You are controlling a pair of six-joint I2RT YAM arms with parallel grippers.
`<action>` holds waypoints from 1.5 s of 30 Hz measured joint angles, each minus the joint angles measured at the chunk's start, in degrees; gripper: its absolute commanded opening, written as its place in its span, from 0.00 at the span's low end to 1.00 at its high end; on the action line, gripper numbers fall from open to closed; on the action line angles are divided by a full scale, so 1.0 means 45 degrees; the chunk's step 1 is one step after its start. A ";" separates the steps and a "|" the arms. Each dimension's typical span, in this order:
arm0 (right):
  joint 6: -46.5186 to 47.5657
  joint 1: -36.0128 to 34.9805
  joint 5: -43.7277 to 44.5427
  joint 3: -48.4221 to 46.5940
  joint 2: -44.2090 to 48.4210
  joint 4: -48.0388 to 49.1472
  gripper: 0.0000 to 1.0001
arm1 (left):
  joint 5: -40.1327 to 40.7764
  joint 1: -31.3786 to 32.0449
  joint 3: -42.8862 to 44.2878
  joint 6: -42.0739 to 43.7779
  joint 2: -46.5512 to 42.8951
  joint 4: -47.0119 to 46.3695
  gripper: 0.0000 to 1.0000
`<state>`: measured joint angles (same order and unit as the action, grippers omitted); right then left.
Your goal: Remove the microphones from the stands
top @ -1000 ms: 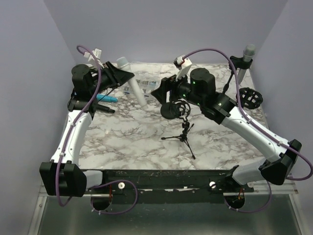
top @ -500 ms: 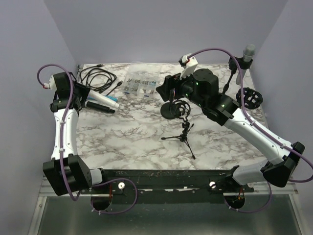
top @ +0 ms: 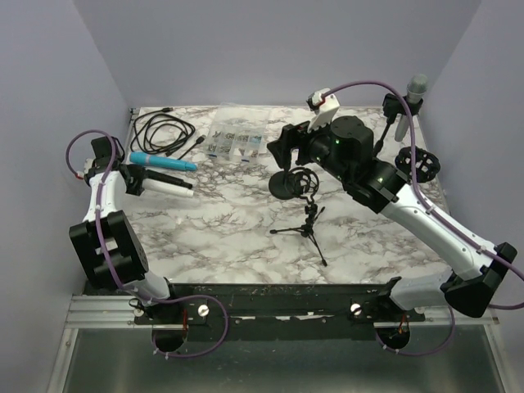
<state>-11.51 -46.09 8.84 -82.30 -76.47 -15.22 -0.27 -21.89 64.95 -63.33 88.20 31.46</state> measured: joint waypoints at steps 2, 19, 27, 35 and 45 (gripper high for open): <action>0.0058 0.0000 0.0141 0.0073 0.0160 -0.0010 0.89 | 0.0092 0.0005 -0.0136 -0.0053 0.0000 -0.0029 0.00; 0.0248 0.0005 0.0865 0.0675 0.1263 -0.0068 0.90 | 0.0695 -0.0053 -0.0636 -0.0418 0.0695 -0.0690 0.15; 0.0253 0.0000 0.1069 0.0733 0.1593 -0.0063 0.90 | 0.0661 -0.0374 -0.0631 -0.0427 0.1598 -0.0724 0.15; 0.0253 0.0000 0.1234 0.0845 0.2030 -0.0049 0.89 | 0.0563 -0.0408 -0.0568 -0.0413 0.2055 -0.0665 0.33; 0.0248 0.0000 0.1326 0.1093 0.2074 -0.0063 0.90 | 0.0141 -0.0617 -0.0364 -0.0321 0.2220 -0.0651 0.65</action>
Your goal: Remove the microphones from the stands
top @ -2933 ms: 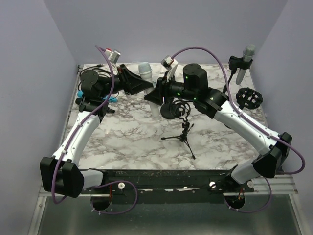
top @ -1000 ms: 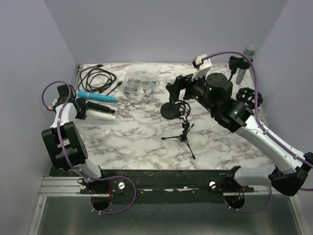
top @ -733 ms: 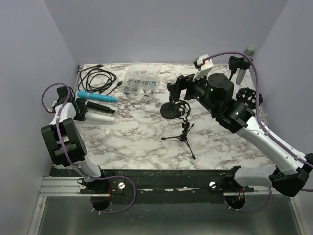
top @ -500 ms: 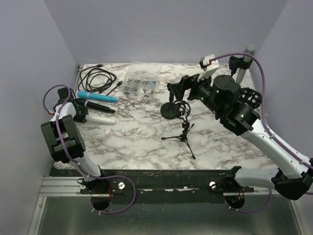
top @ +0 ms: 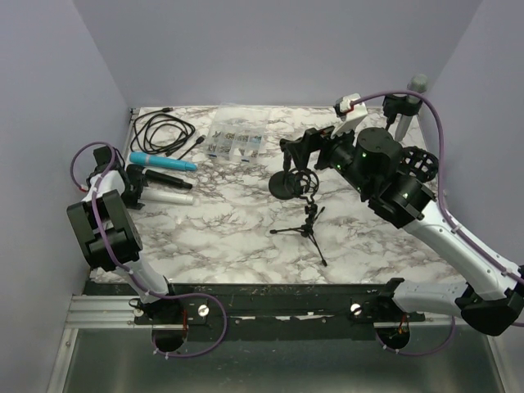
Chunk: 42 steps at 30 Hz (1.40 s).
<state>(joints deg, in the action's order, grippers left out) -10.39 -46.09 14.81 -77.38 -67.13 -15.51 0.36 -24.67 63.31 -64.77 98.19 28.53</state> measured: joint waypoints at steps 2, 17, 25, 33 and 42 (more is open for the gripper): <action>0.0000 0.0000 0.0010 0.0000 0.0049 0.0000 0.90 | -0.0112 -0.0029 0.0005 0.0005 0.0000 0.0000 0.68; 0.0408 0.0000 0.2103 -0.0937 0.0525 -0.1685 0.90 | -0.1588 0.0165 0.0000 0.0015 -0.1666 -0.0092 0.69; 0.0311 0.0005 0.6008 -0.1321 0.1384 -0.3793 0.89 | -0.2200 0.0976 0.0000 0.0233 -0.3109 -0.0374 0.68; -0.0559 0.0092 0.9870 -0.1307 0.1792 -0.5503 0.88 | -0.2705 0.3424 0.1418 0.2069 -0.4002 -0.1248 0.68; -0.1239 0.2545 0.9972 -0.1909 0.1030 -0.6504 0.86 | -0.5236 0.7859 0.1010 0.4838 -0.6013 -0.5625 0.68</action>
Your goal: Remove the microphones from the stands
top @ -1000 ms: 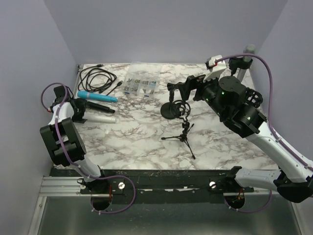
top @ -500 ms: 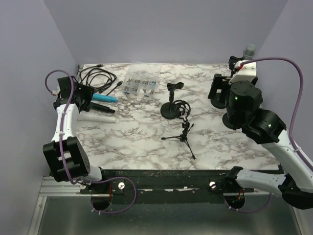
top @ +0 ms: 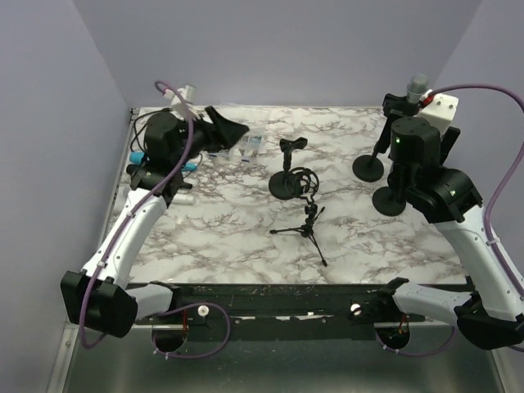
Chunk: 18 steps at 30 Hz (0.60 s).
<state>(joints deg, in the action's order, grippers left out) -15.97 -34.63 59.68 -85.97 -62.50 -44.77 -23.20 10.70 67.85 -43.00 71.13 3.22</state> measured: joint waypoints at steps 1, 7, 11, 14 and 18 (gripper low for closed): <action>-0.0112 0.0214 -0.0146 -0.0199 -0.0136 -0.0131 0.86 | -0.0277 0.0656 -0.0151 0.0384 -0.0194 -0.0466 0.69; -0.0209 0.0325 -0.0903 -0.1127 -0.0005 -0.0384 0.87 | -0.0447 0.5149 -0.0680 0.2749 -0.0699 -0.2200 0.72; -0.0068 0.0330 -0.1151 -0.1360 0.0680 -0.0350 0.87 | 0.0301 0.7611 0.0039 0.3876 0.0257 -0.2555 0.71; 0.0049 0.0325 -0.1331 -0.1438 0.1311 -0.0219 0.87 | 0.1117 0.8704 0.1190 0.4323 0.1593 -0.2764 0.68; 0.0204 0.0330 -0.1768 -0.1438 0.2239 0.0146 0.87 | 0.2322 0.9899 0.2783 0.4702 0.3628 -0.3235 0.67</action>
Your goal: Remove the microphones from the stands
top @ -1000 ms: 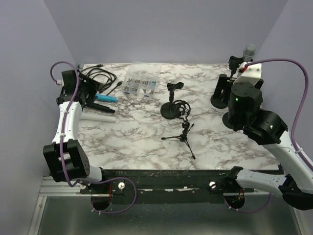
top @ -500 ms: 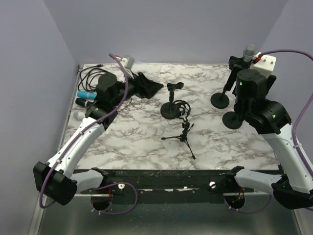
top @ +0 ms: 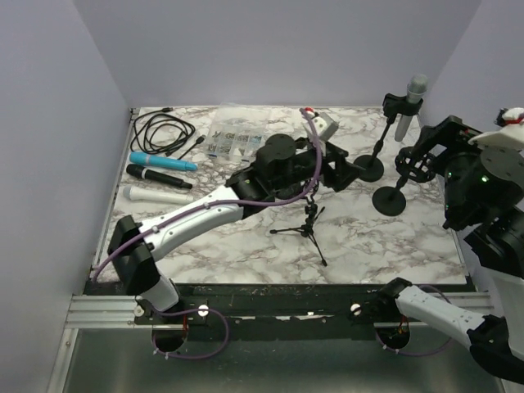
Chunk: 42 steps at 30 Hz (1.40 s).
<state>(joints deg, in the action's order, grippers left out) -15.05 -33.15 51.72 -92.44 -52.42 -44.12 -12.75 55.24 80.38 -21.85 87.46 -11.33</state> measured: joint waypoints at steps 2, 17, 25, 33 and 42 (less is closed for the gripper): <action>0.0068 0.0000 -0.0238 0.0000 0.0427 0.0199 0.87 | 0.0529 0.0457 0.0782 0.0117 0.0952 -0.0160 0.68; 0.0792 0.0000 -0.1763 0.0189 0.1836 0.0937 0.87 | 0.3036 0.1996 0.5994 0.0287 0.6115 -0.0170 0.78; 0.0797 0.0000 -0.2521 0.0461 0.1865 0.0942 0.87 | 0.3934 0.2074 0.8723 0.0102 0.8068 0.0452 0.68; 0.0874 0.0000 -0.2584 0.0505 0.2249 0.0942 0.87 | 0.4231 0.2074 0.9092 -0.0073 0.8728 0.0578 0.65; 0.0889 0.0000 -0.2676 0.0845 0.2312 0.0937 0.87 | 0.4245 0.2074 0.9092 0.0340 0.9097 0.0607 0.43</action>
<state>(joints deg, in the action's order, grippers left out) -11.05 -33.15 39.68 -88.64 -42.02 -39.90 6.35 64.58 121.30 -20.32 128.40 -8.60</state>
